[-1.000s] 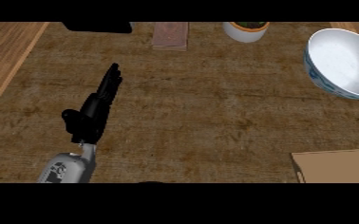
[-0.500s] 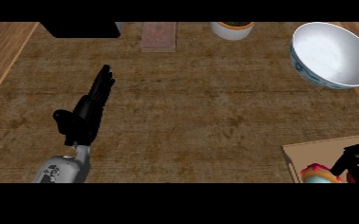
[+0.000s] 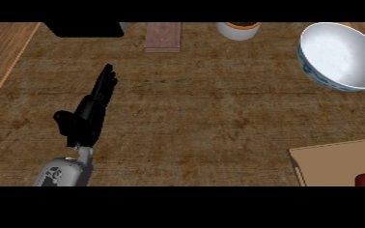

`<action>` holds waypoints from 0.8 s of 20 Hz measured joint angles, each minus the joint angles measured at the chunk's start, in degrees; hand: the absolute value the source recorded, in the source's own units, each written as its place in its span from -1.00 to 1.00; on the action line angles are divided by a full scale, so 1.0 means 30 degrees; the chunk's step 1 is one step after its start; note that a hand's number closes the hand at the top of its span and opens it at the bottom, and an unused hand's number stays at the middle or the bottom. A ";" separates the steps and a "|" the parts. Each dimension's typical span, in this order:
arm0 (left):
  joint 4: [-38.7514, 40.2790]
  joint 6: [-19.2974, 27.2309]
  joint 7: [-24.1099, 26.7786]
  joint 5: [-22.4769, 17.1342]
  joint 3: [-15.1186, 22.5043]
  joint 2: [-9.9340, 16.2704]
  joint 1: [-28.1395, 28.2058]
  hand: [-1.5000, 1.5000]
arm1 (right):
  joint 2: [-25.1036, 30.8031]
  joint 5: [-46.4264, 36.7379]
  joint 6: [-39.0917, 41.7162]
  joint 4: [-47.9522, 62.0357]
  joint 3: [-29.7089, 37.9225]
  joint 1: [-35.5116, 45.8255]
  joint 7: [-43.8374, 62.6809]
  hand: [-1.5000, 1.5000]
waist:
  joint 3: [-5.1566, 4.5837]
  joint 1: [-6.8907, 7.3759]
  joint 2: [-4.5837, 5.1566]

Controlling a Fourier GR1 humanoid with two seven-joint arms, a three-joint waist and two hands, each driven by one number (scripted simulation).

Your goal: Pick the cupcake from the plate and place it in the bowl

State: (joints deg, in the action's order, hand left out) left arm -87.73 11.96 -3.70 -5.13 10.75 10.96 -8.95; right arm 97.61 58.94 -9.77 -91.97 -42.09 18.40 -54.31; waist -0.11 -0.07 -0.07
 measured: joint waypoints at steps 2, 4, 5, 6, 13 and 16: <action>0.0096 -0.0197 0.0237 0.0028 0.0018 -0.0008 0.0169 0.00 | 0.0062 0.0199 0.1356 0.0875 0.0849 0.0320 0.0907 1.00 | 0.0011 0.0108 0.0031; 0.0179 -0.0403 0.0211 0.0004 -0.0019 -0.0021 0.0038 0.00 | -0.0448 -0.0135 0.2299 0.1844 0.1547 0.0694 0.1997 1.00 | 0.0012 0.0264 0.0074; 0.0051 -0.0361 0.0109 0.0088 0.0104 -0.0104 0.0067 0.00 | -0.0752 -0.0564 0.2332 0.2349 0.1824 0.0979 0.2581 1.00 | 0.0020 0.0395 0.0101; 0.0187 -0.0347 0.0277 0.0215 0.0205 -0.0207 -0.0045 0.00 | -0.1028 -0.1018 0.2270 0.2918 0.2068 0.1271 0.3080 1.00 | 0.0024 0.0498 0.0137; 0.0499 -0.0711 0.0105 0.0187 0.0099 -0.0291 -0.0694 0.00 | -0.4087 -0.6136 0.0655 0.6206 0.2419 0.3330 0.5446 1.00 | 0.0032 0.1007 0.0273; 0.0417 -0.0797 0.0095 0.0253 0.0173 -0.0358 -0.0724 0.00 | -0.5935 -0.8136 0.0642 0.8596 0.2379 0.4686 0.6057 1.00 | 0.0043 0.1286 0.0338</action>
State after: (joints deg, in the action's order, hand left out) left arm -86.48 9.57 -3.42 -4.37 11.27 9.89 -11.12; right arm 79.81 34.53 -7.84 -66.19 -34.95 32.46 -36.14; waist 0.02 3.79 0.94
